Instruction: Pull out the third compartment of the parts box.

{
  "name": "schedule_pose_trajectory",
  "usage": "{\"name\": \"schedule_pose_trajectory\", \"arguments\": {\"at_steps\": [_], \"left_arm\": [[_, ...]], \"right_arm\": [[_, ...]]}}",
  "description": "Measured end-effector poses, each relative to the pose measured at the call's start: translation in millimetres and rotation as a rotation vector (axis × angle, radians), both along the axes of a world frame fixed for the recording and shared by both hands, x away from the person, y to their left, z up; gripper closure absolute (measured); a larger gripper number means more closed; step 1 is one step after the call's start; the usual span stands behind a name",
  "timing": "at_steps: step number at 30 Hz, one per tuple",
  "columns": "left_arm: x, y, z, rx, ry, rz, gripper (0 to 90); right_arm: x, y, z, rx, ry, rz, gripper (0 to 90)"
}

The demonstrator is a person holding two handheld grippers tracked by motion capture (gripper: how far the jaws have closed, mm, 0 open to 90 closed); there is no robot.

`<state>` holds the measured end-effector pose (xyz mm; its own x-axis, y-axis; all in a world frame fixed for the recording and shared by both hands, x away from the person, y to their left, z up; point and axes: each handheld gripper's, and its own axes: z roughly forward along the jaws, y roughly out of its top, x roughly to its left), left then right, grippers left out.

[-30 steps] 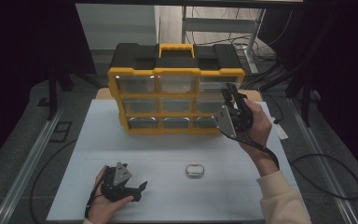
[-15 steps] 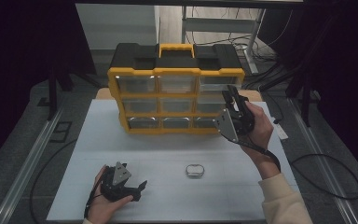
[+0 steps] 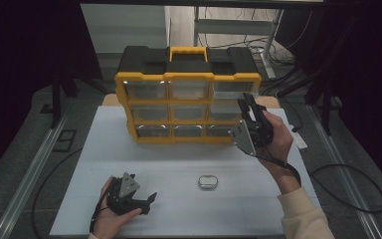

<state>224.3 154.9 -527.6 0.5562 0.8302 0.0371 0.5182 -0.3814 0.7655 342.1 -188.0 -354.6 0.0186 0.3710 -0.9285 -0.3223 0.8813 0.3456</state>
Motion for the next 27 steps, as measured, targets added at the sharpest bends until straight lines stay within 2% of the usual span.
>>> {"name": "schedule_pose_trajectory", "arguments": {"at_steps": [27], "left_arm": [[0.0, 0.2, -0.3, 0.002, 0.002, 0.001, 5.4]], "right_arm": [[-9.0, -2.9, -2.0, 0.002, -0.012, 0.007, 71.7]]}}
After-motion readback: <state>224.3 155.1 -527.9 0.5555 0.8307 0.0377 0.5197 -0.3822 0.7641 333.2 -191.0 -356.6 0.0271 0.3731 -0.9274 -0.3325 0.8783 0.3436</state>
